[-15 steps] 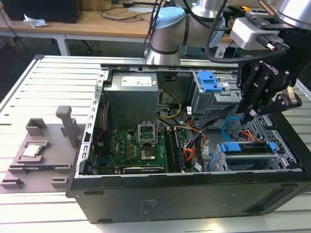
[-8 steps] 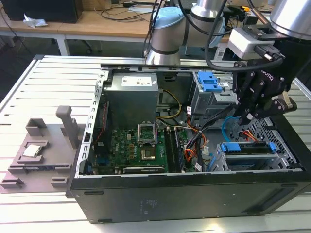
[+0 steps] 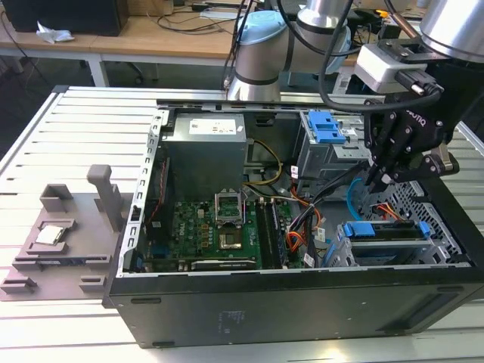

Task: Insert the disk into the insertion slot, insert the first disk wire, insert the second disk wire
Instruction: 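Insert the second disk wire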

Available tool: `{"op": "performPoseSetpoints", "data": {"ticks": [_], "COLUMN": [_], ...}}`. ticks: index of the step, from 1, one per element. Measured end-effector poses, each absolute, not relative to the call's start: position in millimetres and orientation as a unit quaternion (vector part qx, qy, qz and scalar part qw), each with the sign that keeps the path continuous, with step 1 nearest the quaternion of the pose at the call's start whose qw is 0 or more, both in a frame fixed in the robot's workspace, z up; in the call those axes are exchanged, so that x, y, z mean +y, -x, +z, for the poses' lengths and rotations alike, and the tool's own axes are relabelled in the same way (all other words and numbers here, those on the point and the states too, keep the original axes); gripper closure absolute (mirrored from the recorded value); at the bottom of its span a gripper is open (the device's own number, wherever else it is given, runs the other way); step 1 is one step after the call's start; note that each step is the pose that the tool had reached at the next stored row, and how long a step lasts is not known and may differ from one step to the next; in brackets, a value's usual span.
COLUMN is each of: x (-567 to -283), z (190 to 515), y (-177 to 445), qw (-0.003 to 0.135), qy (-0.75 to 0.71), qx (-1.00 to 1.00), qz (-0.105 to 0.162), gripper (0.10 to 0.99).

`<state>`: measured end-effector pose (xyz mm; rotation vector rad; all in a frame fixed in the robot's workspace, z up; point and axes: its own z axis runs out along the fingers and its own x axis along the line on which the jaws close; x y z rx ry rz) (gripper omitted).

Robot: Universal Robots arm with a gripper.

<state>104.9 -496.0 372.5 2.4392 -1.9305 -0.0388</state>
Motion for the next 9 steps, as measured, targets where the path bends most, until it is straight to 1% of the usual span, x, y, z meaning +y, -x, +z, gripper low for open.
{"op": "performPoseSetpoints", "data": {"ticks": [1, 6, 9], "x": [-498, -533, -536], "z": [372, 368, 360], "y": [-105, -105, -105], "qw": [0.015, 0.017, 0.015], "qy": [-0.784, -0.784, -0.768], "qx": [-0.62, -0.621, -0.64], "qz": [-0.012, -0.011, -0.013], "gripper": [0.922, 0.922, 0.922]}}
